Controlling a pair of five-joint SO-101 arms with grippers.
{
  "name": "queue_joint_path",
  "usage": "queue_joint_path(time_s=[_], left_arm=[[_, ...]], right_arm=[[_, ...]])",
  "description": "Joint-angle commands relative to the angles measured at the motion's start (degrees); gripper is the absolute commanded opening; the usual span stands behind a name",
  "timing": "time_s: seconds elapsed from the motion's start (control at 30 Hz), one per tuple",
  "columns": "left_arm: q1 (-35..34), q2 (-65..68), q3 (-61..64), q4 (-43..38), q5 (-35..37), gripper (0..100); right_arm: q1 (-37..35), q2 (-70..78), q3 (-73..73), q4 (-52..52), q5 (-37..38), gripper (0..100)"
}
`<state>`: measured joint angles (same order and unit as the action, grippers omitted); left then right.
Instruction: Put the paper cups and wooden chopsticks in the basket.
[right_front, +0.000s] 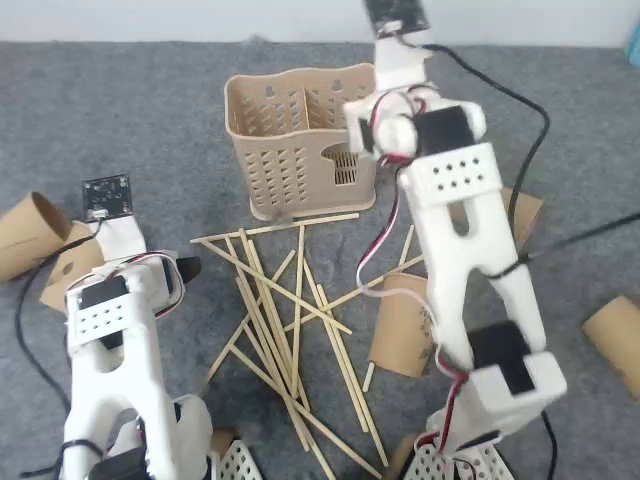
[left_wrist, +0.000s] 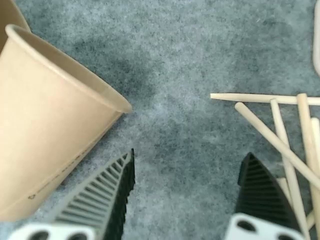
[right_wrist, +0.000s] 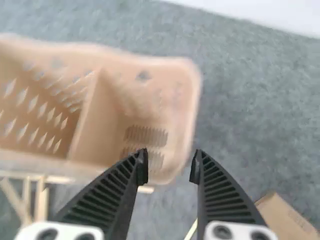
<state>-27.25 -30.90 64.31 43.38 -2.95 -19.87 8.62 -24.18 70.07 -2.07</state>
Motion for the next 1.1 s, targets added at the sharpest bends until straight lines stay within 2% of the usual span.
queue_joint_path(time_s=[0.0, 0.33, 0.47, 0.57, 0.63, 0.73, 1.07], left_arm=[[0.0, -1.3, -0.1, -1.5, 0.7, 32], [0.0, -1.3, 0.0, -2.6, 0.7, 32], [0.0, -1.2, 0.0, -2.6, 0.7, 32], [0.0, -1.2, 0.0, -2.6, 0.7, 32], [0.0, -1.2, 0.0, -2.6, 0.7, 32], [0.0, -1.2, 0.0, -2.6, 0.7, 32], [0.0, -1.2, 0.3, -2.7, 0.7, 32]], right_arm=[[2.0, 0.7, -3.2, -3.7, -0.7, 15.5], [1.5, 7.5, -2.9, -2.7, -0.9, 14.7], [0.6, 9.7, -2.9, -0.6, -0.9, 1.0], [0.0, 9.6, -3.2, 0.7, -1.0, 2.6], [0.0, 9.1, -4.0, 1.8, -2.4, 0.2], [0.0, 8.3, -6.5, 5.5, -5.8, 0.6], [0.3, 13.0, -28.2, 30.6, -6.0, 0.6]])
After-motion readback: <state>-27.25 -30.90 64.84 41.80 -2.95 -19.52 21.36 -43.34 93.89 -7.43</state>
